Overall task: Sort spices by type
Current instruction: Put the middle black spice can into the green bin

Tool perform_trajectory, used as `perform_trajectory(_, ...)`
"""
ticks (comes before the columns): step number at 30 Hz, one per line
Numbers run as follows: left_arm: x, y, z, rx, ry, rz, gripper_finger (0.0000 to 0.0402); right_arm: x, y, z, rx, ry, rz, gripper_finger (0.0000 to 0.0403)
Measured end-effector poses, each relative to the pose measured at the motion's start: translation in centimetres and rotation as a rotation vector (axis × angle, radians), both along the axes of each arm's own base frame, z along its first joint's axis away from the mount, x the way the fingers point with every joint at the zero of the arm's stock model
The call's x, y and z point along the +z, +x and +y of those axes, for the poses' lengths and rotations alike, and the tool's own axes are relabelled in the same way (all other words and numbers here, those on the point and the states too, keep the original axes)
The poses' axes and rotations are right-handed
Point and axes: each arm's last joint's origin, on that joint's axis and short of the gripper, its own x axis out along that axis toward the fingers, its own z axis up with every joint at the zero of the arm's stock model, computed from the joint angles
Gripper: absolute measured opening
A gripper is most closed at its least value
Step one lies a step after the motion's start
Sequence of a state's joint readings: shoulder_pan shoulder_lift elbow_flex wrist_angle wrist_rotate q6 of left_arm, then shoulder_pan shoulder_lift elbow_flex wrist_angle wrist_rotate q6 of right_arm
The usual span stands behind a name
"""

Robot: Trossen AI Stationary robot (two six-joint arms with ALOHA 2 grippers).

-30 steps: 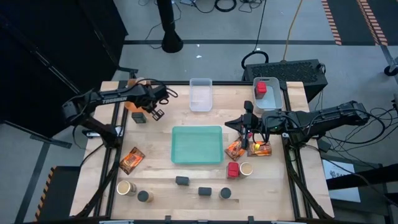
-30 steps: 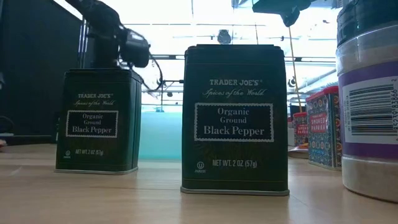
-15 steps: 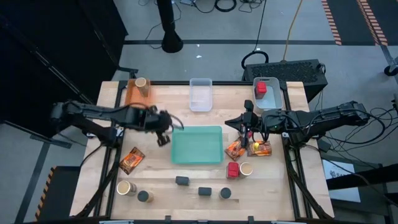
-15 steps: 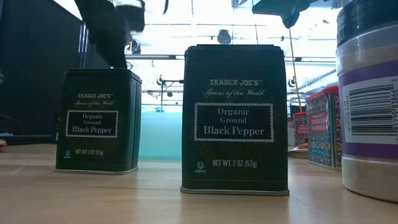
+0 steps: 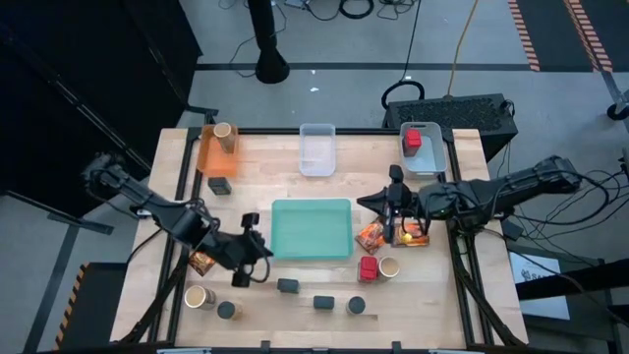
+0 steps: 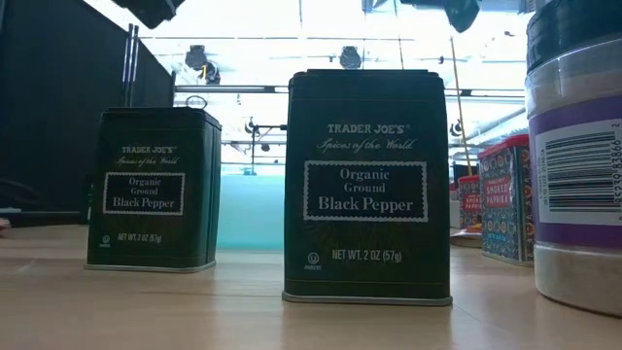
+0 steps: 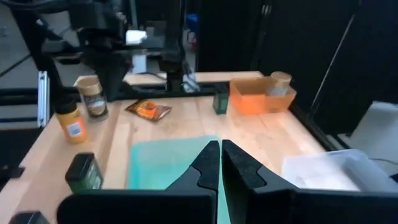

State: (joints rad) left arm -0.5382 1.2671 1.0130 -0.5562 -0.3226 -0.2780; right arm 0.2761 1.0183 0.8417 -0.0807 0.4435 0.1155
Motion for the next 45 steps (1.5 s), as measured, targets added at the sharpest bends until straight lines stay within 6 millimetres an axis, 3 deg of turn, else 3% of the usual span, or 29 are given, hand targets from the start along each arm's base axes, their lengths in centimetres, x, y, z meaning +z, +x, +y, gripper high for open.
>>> perform_trajectory(6, 0.3, 0.0, -1.1, -0.054, -0.013, -0.049, 0.0006, 1.0, -0.3, 2.2, 0.022, -0.021, -0.025, 0.0)
perform_trajectory(11, -0.8, 1.7, -2.8, -0.107, -0.035, -0.095, 0.0006, 1.5, 0.1, 3.2, 0.036, -0.075, -0.014, 0.0)
perform_trajectory(19, -3.5, 3.1, -4.7, -0.073, -0.11, -0.032, 0.0006, 1.4, 0.5, 3.6, 0.036, -0.1, 0.028, 0.0)
perform_trajectory(29, -6.0, 3.9, -5.2, 0.001, -0.138, 0.06, 0.0011, 0.9, 0.3, 3.5, 0.028, -0.092, 0.083, 0.0)
perform_trajectory(35, -6.7, 4.1, -5.5, 0.011, -0.19, 0.107, 0.0063, 0.9, 0.3, 3.5, 0.028, -0.092, 0.084, 0.0)
perform_trajectory(45, -7.1, 4.3, -5.4, 0.045, -0.151, 0.096, 0.0217, 0.9, 0.3, 3.5, 0.029, -0.094, 0.084, 0.0)
